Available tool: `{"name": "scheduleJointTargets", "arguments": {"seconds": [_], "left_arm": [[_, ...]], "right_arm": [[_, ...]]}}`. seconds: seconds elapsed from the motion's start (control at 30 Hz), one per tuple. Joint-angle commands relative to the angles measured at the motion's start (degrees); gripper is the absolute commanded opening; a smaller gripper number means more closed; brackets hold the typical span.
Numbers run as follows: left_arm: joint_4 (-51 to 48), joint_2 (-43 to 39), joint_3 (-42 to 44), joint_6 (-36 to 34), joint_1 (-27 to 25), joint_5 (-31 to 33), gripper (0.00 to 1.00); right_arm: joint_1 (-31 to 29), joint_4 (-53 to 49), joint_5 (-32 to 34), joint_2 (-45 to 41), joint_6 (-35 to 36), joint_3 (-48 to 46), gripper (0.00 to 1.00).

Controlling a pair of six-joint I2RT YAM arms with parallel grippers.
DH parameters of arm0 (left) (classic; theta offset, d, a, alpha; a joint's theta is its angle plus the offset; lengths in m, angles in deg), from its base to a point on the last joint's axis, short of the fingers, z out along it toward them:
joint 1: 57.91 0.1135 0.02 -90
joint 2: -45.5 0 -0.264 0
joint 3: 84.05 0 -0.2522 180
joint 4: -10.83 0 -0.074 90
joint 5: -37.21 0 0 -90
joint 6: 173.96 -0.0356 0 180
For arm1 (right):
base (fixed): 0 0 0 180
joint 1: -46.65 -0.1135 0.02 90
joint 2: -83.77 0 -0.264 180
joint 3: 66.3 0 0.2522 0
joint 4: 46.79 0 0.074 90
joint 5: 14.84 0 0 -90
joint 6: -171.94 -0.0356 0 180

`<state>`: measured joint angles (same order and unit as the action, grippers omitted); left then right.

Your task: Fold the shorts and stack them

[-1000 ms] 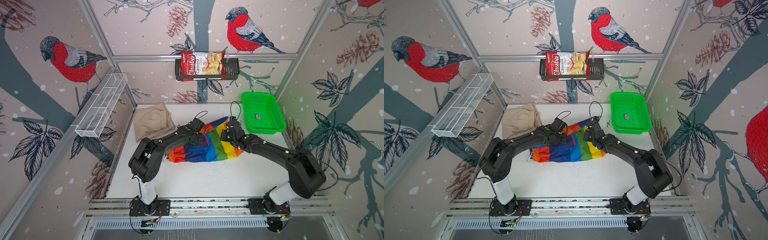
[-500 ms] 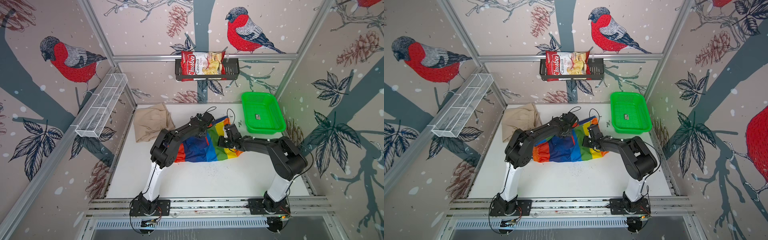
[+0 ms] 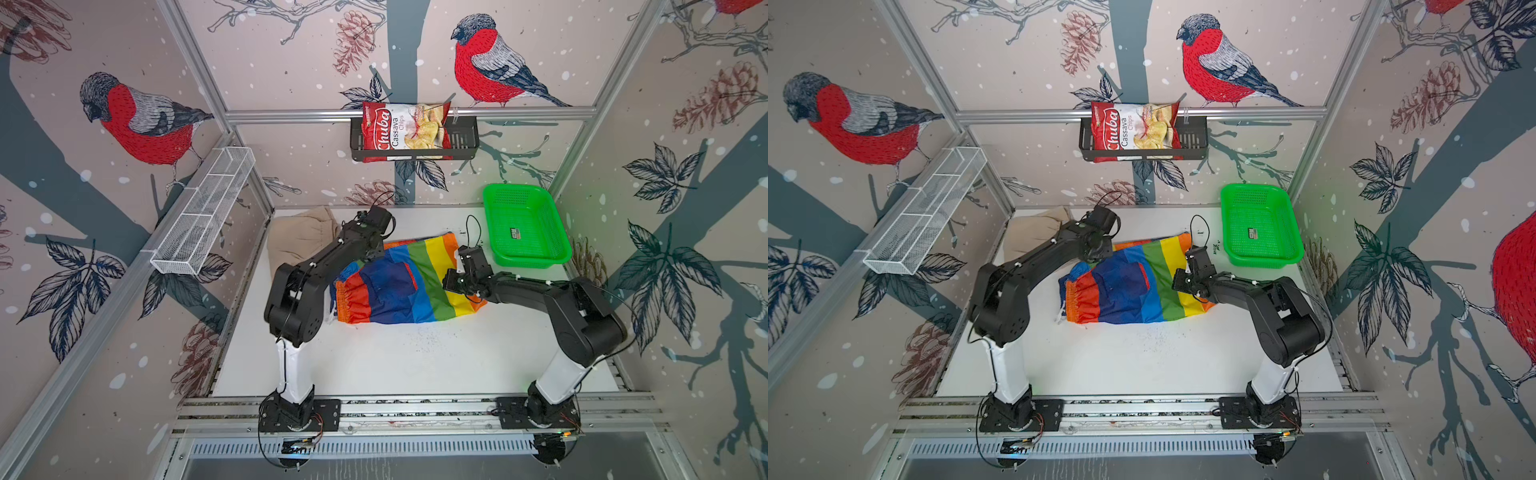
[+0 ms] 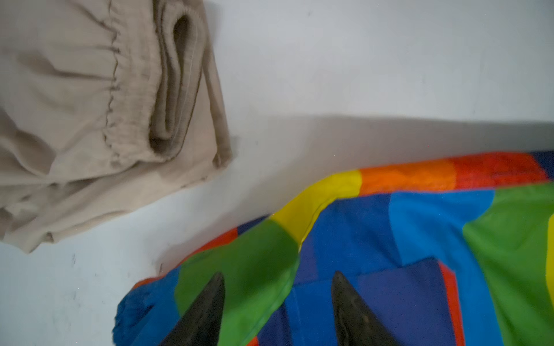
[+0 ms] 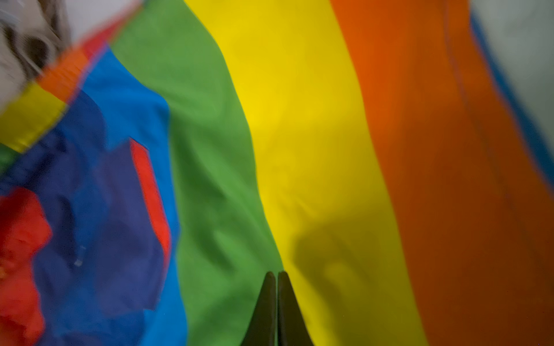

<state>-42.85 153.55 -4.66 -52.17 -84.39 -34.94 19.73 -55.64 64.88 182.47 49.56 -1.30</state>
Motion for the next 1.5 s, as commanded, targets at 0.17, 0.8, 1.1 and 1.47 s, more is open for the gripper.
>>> {"name": "scheduleJointTargets", "arguments": {"seconds": [0.17,0.8,1.1,1.47], "left_arm": [[6.6,-10.5,14.3,1.2,0.7,0.7,0.60],[11.1,-1.0,15.6,0.5,9.6,-4.5,0.27],[14.0,-1.6,18.7,3.8,3.3,-16.6,0.18],[9.8,-26.5,20.6,3.6,3.8,-11.4,0.40]], "right_arm": [[2.8,2.0,1.4,5.5,2.8,13.6,0.14],[10.0,0.5,2.0,32.1,1.3,35.7,0.11],[7.8,0.9,13.3,11.0,8.7,29.2,0.13],[-19.7,10.5,39.7,-18.1,26.9,9.6,0.33]]}}
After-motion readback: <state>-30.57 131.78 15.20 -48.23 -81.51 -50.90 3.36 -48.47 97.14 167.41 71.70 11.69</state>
